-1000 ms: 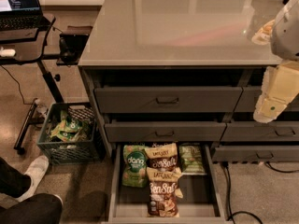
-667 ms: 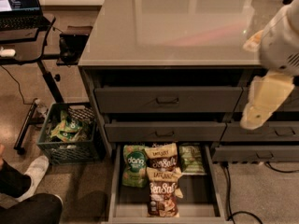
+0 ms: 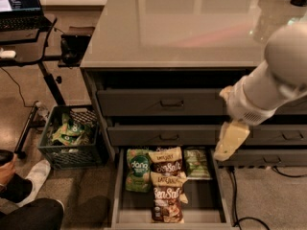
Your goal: Pick green rice chip bag from bottom drawer and place on counter
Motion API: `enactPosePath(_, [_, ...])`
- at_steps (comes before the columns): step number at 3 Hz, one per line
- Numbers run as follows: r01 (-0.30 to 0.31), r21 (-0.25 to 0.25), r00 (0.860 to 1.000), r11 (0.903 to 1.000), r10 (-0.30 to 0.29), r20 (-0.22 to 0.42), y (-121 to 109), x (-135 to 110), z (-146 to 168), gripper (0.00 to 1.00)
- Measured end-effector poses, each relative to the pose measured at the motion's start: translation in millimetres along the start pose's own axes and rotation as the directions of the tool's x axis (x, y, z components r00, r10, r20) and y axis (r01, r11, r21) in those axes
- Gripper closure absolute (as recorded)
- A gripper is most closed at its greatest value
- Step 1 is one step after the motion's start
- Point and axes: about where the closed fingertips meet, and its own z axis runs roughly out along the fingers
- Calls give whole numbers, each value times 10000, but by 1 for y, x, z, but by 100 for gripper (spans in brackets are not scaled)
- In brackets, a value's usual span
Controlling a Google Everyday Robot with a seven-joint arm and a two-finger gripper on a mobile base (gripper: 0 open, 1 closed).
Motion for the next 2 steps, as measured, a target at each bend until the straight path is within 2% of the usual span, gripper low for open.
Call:
enactPosePath(1, [5,-172,9986,9999,4,533,-2,8,58,0])
enactPosePath(2, [19,-202,9957,9998,0,924,-7,12,101,0])
